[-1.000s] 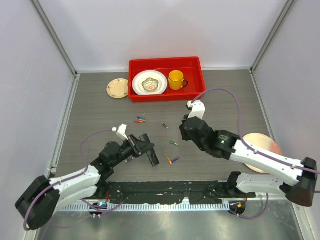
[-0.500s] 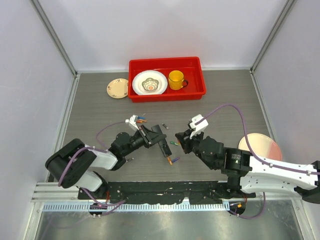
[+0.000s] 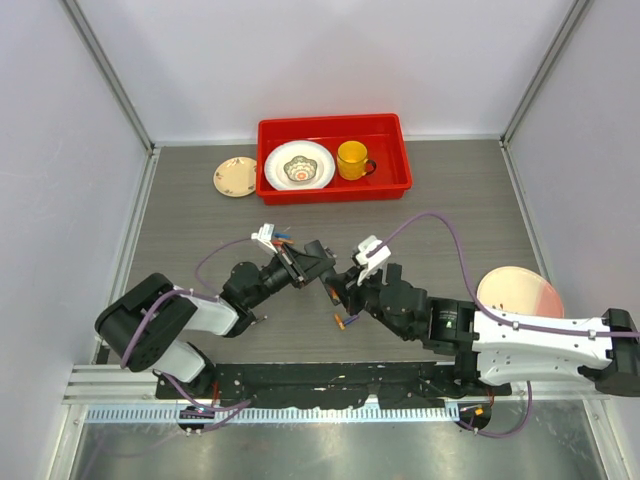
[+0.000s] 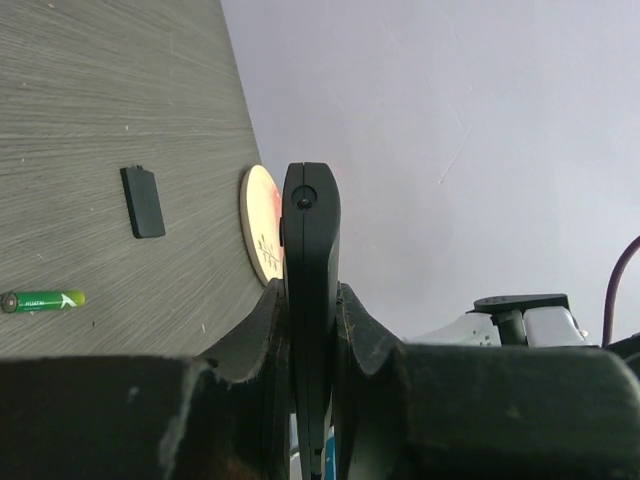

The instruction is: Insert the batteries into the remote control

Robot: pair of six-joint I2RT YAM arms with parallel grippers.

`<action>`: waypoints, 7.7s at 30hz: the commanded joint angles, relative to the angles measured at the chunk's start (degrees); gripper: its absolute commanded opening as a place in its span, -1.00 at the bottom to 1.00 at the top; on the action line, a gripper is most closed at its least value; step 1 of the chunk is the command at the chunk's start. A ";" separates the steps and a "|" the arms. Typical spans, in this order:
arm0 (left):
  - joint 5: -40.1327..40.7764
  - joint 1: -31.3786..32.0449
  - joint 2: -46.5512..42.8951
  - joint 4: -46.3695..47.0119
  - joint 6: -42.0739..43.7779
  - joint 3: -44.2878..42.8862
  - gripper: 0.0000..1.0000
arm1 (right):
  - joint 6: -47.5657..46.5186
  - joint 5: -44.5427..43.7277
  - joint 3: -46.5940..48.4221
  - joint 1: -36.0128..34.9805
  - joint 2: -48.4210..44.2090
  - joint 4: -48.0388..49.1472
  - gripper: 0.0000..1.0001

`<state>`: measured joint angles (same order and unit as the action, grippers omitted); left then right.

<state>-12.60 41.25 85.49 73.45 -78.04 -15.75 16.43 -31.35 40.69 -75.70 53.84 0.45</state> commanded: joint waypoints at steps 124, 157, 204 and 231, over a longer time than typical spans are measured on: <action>0.03 2.16 -8.23 15.14 2.28 -1.48 -1.00 | 26.36 14.46 4.76 13.18 -6.21 -15.66 0.54; 0.21 2.08 -9.38 15.14 2.89 -2.18 -1.00 | 40.17 35.74 -8.17 25.07 -5.42 4.12 0.52; 0.65 2.08 -9.64 15.23 3.07 -2.09 -1.00 | 41.76 39.70 -10.98 26.48 -3.92 7.73 0.34; 1.00 1.99 -10.70 15.14 3.51 -1.83 -1.00 | 34.47 33.82 -6.94 26.75 -11.39 -8.26 0.36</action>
<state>-12.43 43.18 76.20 73.80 -75.83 -15.99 54.30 4.80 31.20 -49.25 43.72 -3.31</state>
